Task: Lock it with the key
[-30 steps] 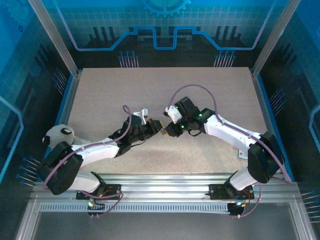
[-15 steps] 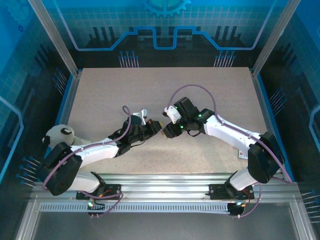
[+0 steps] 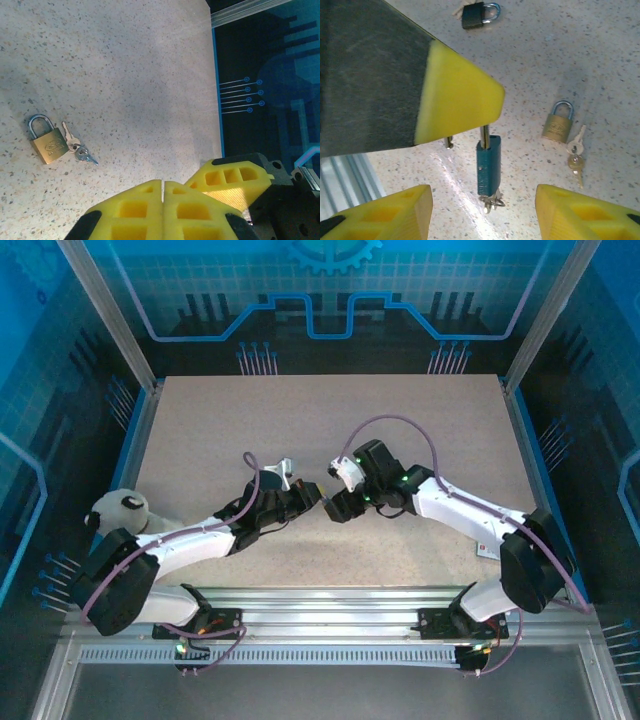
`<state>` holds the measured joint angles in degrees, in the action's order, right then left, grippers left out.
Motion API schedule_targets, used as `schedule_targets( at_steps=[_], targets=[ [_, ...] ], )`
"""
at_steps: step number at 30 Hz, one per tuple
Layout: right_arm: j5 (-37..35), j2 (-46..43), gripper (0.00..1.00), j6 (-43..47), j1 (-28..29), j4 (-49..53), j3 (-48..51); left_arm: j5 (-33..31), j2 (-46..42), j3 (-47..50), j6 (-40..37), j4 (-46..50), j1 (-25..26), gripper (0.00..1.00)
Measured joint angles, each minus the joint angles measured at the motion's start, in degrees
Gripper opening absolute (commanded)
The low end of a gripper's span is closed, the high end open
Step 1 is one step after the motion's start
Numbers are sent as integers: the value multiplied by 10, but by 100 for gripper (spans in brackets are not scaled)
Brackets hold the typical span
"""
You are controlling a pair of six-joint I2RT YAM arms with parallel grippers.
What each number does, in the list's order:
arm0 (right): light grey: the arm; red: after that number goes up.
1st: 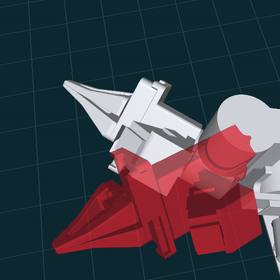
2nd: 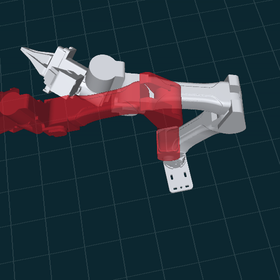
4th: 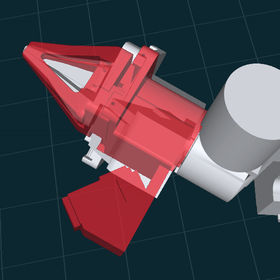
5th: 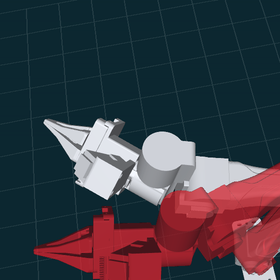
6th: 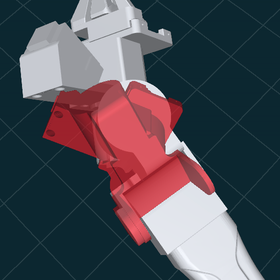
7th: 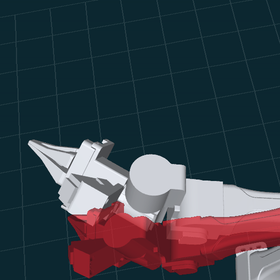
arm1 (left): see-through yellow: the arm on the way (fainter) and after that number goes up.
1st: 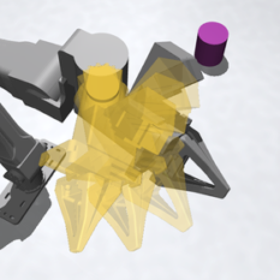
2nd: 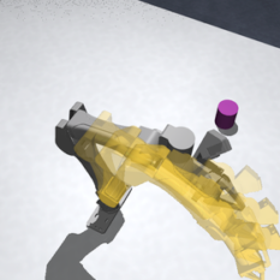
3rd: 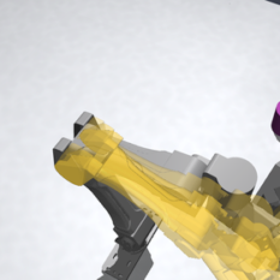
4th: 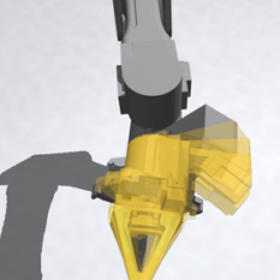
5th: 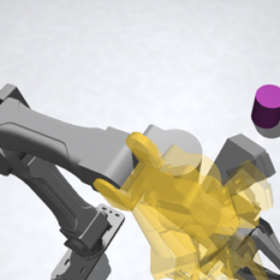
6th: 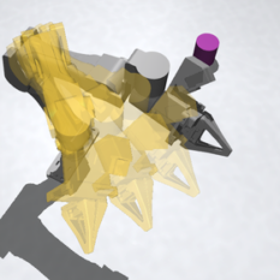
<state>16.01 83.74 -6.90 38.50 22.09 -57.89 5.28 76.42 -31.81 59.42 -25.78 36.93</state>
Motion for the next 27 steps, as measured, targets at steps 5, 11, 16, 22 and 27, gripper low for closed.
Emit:
schedule_targets(
  at_steps=[5,11,16,22,27],
  targets=[
    [36,-14,47,-12,-10,-21,13,-1,-1,0,-9,7,0,0],
    [56,-13,42,-21,-12,-35,13,-1,-4,0,-11,16,0,0],
    [59,-3,42,-22,-12,-38,13,-1,-8,0,-11,16,0,0],
    [59,9,41,-22,-12,-38,13,-1,-8,0,-11,16,0,0],
    [59,18,37,-26,-12,-41,13,-1,-8,0,-11,16,0,0]
  ],
)
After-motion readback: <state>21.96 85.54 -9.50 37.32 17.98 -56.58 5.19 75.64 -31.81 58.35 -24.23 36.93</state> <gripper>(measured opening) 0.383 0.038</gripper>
